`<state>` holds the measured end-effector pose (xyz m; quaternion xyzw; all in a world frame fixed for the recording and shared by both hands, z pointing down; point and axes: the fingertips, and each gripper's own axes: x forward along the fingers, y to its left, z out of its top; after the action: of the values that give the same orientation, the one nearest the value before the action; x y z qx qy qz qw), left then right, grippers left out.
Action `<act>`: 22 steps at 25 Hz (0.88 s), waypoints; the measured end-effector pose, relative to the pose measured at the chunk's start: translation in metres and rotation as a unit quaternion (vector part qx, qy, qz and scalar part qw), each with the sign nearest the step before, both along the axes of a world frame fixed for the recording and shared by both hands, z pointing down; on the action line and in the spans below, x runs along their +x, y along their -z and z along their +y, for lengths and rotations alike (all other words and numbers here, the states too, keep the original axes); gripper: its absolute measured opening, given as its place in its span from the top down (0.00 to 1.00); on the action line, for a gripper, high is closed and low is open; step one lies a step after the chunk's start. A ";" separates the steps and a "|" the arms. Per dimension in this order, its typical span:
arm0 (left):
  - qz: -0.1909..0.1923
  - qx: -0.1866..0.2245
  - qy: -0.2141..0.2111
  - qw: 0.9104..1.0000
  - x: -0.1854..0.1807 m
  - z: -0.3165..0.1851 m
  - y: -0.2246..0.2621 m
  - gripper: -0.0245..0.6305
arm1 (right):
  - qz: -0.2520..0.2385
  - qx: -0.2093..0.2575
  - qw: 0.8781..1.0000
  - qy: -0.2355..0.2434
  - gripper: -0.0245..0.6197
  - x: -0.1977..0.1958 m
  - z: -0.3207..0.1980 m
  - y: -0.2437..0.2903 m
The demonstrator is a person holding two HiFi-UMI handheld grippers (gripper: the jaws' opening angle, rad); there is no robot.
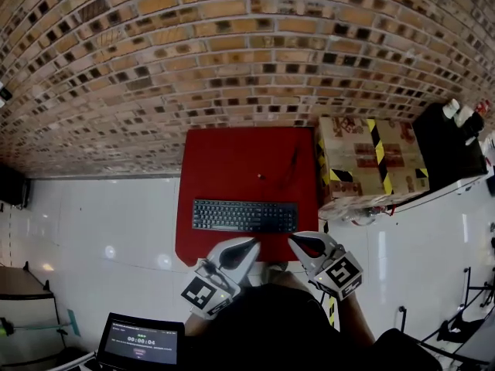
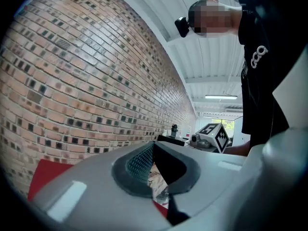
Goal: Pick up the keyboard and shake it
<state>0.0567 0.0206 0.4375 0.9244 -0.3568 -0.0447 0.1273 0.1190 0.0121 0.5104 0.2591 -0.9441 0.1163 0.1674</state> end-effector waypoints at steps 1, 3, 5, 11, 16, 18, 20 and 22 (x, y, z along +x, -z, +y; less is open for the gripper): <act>-0.003 0.000 -0.003 1.000 -0.003 -0.003 0.001 0.94 | -0.005 -0.003 1.000 -0.002 0.97 -0.004 -0.002 0.000; -0.003 -0.003 0.000 1.000 -0.011 -0.010 -0.001 0.94 | -0.013 -0.009 1.000 -0.001 0.97 -0.012 -0.004 0.000; 0.000 -0.012 0.008 1.000 -0.021 -0.018 -0.006 0.94 | -0.010 -0.012 1.000 0.002 0.97 -0.020 -0.006 -0.003; -0.006 -0.036 0.016 0.999 -0.046 -0.031 -0.024 0.94 | -0.007 -0.027 1.000 0.006 0.97 -0.040 -0.009 -0.011; -0.002 -0.047 0.025 0.999 -0.055 -0.039 -0.032 0.94 | 0.005 -0.035 0.999 0.018 0.97 -0.050 -0.014 -0.019; 0.000 -0.050 0.026 0.998 -0.058 -0.041 -0.032 0.94 | 0.002 -0.039 0.999 0.020 0.97 -0.054 -0.016 -0.018; 0.000 -0.054 0.028 0.998 -0.060 -0.044 -0.036 0.94 | 0.004 -0.041 0.999 0.021 0.97 -0.056 -0.019 -0.020; 0.000 -0.058 0.029 0.998 -0.063 -0.046 -0.040 0.94 | 0.007 -0.044 0.999 0.022 0.97 -0.058 -0.022 -0.023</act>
<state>-0.0066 -0.0254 0.4776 0.9049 -0.3853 -0.0274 0.1787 0.0609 -0.0098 0.5332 0.2309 -0.9424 0.1526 0.1878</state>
